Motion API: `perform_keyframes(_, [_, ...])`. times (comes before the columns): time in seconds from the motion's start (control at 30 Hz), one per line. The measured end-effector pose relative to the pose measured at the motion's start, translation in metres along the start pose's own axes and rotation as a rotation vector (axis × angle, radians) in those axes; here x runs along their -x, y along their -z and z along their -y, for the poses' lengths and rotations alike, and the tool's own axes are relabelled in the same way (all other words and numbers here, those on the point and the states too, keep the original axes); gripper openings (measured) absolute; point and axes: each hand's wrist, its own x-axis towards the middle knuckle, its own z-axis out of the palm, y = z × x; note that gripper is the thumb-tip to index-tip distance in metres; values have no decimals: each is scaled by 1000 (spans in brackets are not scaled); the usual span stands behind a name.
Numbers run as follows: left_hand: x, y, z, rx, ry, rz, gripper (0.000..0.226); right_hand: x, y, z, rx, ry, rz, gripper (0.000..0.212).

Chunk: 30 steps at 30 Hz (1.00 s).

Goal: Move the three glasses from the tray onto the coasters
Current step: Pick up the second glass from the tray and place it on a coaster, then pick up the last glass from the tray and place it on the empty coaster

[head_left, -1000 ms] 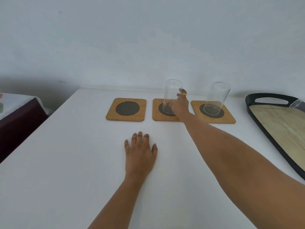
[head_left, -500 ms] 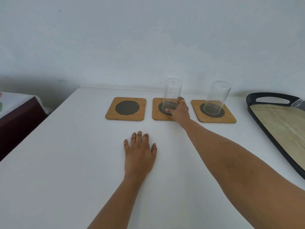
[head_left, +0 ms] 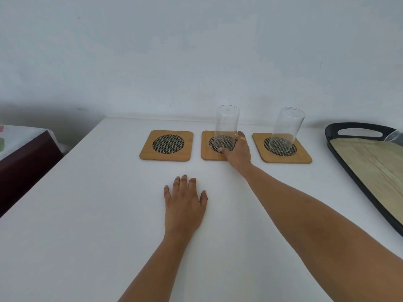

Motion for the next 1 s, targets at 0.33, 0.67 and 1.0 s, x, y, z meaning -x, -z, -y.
perform_keyframes(0.33, [0, 3, -1, -2, -2, -2, 49, 60, 39, -43, 336, 393, 14, 47])
perform_keyframes(0.67, [3, 11, -10, -98, -92, 37, 46, 106, 120, -96, 572, 165, 181, 52])
perform_keyframes(1.0, [12, -15, -107, -77, -375, 133, 49, 110, 185, -119, 551, 50, 76, 50])
